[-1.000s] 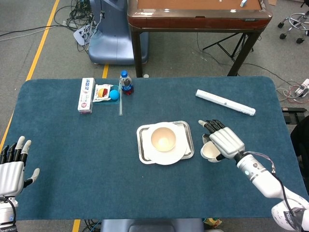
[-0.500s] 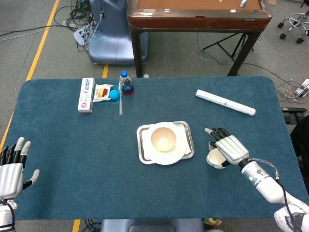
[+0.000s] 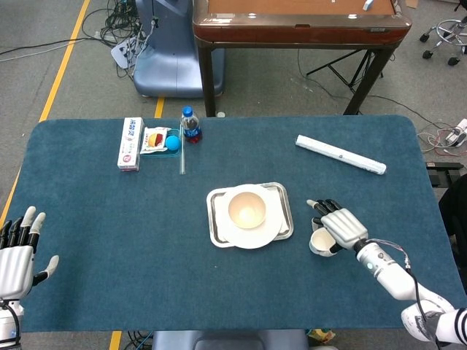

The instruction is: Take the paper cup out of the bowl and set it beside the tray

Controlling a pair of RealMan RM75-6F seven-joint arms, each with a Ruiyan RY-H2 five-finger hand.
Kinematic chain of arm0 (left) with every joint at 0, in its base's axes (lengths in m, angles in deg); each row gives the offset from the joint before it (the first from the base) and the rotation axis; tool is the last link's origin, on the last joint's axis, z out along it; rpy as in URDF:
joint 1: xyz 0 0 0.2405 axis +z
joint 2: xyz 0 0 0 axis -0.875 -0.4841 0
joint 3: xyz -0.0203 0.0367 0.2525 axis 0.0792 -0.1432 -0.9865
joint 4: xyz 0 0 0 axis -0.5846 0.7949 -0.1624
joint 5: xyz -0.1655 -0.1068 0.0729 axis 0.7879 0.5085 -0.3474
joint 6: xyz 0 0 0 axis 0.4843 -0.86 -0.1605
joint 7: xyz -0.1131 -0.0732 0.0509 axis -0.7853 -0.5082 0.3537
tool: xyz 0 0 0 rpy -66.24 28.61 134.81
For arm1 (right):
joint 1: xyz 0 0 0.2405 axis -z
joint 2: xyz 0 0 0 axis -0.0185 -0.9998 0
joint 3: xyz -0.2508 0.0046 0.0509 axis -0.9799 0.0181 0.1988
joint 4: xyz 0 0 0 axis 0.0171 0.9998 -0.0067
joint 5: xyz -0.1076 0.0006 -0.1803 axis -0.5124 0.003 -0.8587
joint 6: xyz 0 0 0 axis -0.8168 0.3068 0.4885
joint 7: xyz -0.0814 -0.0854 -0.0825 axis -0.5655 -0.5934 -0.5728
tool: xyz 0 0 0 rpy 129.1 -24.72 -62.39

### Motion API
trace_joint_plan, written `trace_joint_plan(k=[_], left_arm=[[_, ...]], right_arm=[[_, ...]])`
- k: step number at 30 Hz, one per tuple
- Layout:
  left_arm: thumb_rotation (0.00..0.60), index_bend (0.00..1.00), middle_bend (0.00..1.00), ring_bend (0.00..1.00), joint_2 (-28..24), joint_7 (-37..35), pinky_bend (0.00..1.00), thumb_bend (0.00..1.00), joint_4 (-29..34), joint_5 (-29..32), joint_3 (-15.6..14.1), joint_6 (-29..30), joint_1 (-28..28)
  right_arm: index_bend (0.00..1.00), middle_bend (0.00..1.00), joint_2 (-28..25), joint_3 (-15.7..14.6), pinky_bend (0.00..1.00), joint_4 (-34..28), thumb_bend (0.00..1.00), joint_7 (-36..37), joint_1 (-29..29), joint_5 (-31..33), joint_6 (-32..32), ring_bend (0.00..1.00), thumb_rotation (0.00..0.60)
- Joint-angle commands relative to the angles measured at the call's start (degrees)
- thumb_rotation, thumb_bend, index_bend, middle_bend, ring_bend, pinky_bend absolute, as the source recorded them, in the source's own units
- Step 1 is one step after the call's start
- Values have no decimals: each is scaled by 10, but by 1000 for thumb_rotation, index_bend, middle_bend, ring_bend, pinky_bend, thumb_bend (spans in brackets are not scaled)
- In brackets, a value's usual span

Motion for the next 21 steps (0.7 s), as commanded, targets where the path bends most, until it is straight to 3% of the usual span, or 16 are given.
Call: trace_joint_plan(k=[1,7,16,21], left_arm=[[600,0,0,0,-1,-3,0,257,1,-1,1,2,1],[600,0,0,0,-4,-9,0,257,1,-3,1,3,2],[600,0,0,0,-1,-2,0,257,0,-1,1,0,1],[600,0,0,0,-1,-1,0,257,0,0,2,0,1]], right_arm=[[466,58,10,5,0,10,129,3,-6,0,-8,0,600],[455,55,19,7,0,16,103,6,-11,-5,-21,0,600],[41,0,-40,12,0,-42,49,-10,-18,14,-39,0,600],[0,0,-84,20,0,-97,47,-26,-15,26,-26,0,600]])
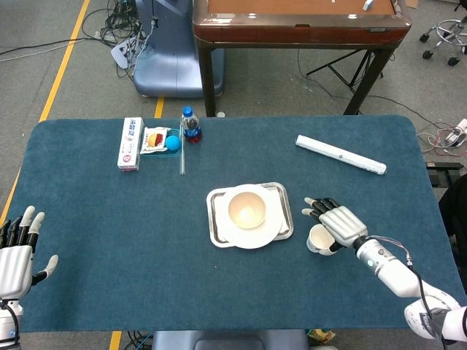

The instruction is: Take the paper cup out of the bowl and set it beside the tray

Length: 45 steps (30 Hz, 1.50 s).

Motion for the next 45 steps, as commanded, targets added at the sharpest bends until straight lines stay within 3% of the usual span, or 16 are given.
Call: trace_joint_plan(k=[1,7,13,22,29,45], left_arm=[[600,0,0,0,0,1,0,257,1,-1,0,1,0],[600,0,0,0,0,0,0,257,0,-2,0,1,0],[600,0,0,0,4,8,0,257,-1,-2,-1,-1,-1],[600,0,0,0,11,30,0,257,2,2,-3,-16,-10],[600,0,0,0,15,43,0,257,4,8,-1,-26,-17],[600,0,0,0,20,43,0,257,-7,10,-1,-26,-19]], right_arm=[[0,0,-35,7,0,-41,47,-11,4,6,15,0,600],[0,0,-89,15,0,-95,46,5,27,-9,61,0,600],[0,0,-118,13,0,-106,54,16,64,-34,120,0,600],[13,0,-78,-5,0,-53,123,9,143,-77,231,0,600],[21,0,-22,-3,0,-7,127,0,202,-100,331,0,600],[33,0,-25,14,0,16,127,46,223,-91,332,0,600]])
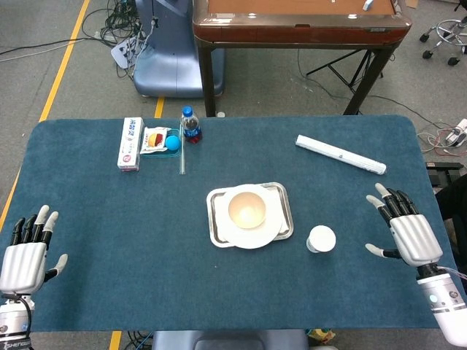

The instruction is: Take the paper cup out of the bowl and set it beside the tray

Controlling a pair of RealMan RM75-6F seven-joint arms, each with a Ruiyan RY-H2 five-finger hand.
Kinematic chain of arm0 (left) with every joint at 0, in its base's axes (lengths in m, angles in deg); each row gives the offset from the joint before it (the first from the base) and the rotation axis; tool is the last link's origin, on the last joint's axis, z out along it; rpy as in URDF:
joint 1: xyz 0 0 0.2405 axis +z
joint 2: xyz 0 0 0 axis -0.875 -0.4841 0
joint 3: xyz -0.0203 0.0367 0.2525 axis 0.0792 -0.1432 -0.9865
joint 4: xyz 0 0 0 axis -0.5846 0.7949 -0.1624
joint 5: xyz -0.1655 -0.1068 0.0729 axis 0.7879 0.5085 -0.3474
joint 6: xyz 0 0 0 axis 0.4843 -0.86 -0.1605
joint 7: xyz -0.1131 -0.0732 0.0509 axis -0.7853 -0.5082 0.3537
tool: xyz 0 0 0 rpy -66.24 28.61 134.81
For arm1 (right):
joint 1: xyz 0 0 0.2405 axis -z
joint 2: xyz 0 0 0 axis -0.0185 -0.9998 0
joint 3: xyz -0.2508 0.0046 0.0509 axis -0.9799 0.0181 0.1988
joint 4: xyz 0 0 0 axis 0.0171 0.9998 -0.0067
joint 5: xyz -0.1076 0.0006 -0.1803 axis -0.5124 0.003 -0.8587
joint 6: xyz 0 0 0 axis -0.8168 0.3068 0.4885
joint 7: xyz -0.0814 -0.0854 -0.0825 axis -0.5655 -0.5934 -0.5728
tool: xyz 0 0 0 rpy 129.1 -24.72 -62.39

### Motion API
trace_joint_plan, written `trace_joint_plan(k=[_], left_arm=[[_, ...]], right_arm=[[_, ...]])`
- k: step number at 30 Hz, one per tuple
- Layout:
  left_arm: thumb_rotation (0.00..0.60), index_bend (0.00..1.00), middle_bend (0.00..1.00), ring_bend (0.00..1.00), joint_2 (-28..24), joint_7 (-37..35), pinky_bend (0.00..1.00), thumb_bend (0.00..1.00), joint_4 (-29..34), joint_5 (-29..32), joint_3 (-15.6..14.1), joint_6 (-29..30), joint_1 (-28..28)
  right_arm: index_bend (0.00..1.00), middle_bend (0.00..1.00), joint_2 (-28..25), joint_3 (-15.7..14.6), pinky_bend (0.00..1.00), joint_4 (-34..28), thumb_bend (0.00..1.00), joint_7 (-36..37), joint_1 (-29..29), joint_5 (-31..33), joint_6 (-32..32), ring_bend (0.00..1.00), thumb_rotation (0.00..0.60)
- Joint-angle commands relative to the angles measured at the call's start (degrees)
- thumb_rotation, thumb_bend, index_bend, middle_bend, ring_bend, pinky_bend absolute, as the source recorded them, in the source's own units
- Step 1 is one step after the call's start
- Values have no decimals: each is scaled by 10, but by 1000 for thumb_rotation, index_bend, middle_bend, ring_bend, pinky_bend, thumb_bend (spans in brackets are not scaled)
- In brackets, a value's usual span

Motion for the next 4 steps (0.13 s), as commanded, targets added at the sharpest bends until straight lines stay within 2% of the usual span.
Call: trace_joint_plan(k=[1,4], left_arm=[[600,0,0,0,0,-1,0,257,0,1,1,2,0],[600,0,0,0,1,2,0,257,-1,2,0,-2,-1]], right_arm=[[33,0,1,3,0,1,127,1,0,-1,-1,0,600],[33,0,4,4,0,3,127,-5,-1,-4,-7,0,600]])
